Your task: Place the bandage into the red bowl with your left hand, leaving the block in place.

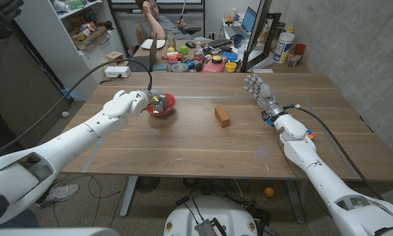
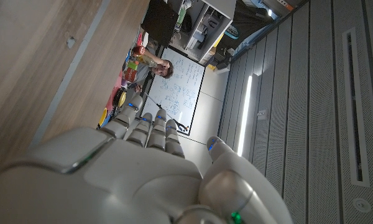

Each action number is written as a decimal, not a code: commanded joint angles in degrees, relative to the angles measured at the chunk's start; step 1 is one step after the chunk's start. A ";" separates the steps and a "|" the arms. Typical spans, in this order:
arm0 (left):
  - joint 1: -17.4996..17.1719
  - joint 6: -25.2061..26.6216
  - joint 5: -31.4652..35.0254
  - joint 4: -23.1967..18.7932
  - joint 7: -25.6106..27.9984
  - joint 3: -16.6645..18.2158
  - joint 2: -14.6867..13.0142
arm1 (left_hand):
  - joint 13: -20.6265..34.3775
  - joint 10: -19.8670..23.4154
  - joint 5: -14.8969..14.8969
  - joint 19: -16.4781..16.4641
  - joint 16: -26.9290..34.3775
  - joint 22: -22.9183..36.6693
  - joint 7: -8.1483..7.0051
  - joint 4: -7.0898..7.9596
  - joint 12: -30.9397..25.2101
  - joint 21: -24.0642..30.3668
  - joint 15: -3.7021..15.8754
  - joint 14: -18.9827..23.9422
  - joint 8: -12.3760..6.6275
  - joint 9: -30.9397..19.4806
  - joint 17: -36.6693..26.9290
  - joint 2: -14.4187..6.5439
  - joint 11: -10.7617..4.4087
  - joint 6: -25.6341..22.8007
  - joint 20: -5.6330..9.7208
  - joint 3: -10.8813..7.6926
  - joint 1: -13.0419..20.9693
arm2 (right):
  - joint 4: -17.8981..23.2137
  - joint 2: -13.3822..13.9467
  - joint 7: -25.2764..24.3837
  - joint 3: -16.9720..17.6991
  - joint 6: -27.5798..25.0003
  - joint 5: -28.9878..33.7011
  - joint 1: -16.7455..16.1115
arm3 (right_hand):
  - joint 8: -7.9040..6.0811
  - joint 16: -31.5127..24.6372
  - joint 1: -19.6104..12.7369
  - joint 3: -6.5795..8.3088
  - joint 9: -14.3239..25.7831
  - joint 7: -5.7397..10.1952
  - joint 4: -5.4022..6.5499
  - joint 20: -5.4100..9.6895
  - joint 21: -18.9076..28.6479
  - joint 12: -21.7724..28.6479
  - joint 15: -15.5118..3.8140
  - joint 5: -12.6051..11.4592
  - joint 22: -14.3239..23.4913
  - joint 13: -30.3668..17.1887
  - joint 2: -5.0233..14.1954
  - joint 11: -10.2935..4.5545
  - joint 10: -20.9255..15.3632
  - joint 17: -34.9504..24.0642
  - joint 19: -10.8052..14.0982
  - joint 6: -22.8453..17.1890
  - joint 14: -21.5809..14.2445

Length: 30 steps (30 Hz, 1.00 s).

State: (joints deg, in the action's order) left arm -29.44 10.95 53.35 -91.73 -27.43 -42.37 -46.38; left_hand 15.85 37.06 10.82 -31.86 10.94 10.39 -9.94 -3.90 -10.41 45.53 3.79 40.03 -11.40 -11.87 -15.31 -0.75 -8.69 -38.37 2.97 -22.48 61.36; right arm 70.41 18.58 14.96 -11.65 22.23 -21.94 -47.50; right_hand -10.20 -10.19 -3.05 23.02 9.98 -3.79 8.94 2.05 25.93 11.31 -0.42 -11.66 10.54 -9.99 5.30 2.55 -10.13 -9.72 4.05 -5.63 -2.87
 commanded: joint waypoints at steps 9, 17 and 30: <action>-3.04 2.38 -0.71 -7.96 -1.56 4.61 -3.41 | 0.26 1.64 0.64 -0.27 1.32 0.15 0.63 -0.10 -2.15 0.09 8.31 0.74 -2.06 -0.32 -0.91 -0.85 -0.19 -3.33 1.39 0.05 -0.56 | 1.98 0.09 -0.60 -0.03 -0.50 0.15 -0.83 | -0.42 0.00 0.43 0.33 0.24 -0.09 -0.07 1.33 -0.20 0.31 0.33 -0.42 0.08 -0.28 2.88 0.05 -0.45 -0.09 0.54 -0.43 -0.37; -4.61 3.84 -0.16 -11.05 -1.66 6.68 -4.76 | 0.17 1.58 0.55 -0.39 1.33 0.12 0.76 -0.23 -2.19 0.16 8.29 0.86 -2.08 -0.31 -0.92 -0.57 -0.26 -3.25 1.69 0.14 -0.70 | 3.12 0.34 -0.92 0.01 -0.47 0.07 -1.46 | -0.42 -0.01 0.43 0.31 0.25 -0.06 -0.09 1.40 -0.30 0.29 0.29 -0.40 0.08 -0.28 2.84 0.05 -0.42 -0.10 0.56 -0.45 -0.40; -9.47 6.79 0.21 -17.54 4.87 12.89 -7.58 | 0.01 1.61 0.50 1.05 1.22 -0.07 0.78 -0.19 -2.31 -0.53 8.30 0.79 -2.13 -0.30 -0.87 0.28 -0.73 -3.17 1.17 0.61 -1.49 | 4.08 0.62 -1.15 -0.07 -0.23 -0.16 -2.13 | -0.42 -0.01 0.46 0.30 0.25 -0.04 -0.05 1.31 -0.48 0.32 0.27 -0.39 0.09 -0.28 2.83 0.04 -0.49 -0.10 0.57 -0.48 -0.40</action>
State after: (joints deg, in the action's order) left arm -35.47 15.36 52.91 -104.21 -26.37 -33.90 -51.79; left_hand 15.68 38.16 11.14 -31.06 12.10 10.26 -8.91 -3.96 -12.14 45.12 3.80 40.28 -13.36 -11.98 -16.11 -0.66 -9.10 -41.27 2.96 -22.03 60.37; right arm 73.45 18.98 14.17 -11.72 21.93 -21.82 -48.96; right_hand -10.20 -10.19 -3.05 23.02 9.98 -3.79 8.94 2.05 25.61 11.31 -0.21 -11.66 10.53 -9.99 5.30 2.55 -10.13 -9.72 4.05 -5.63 -3.09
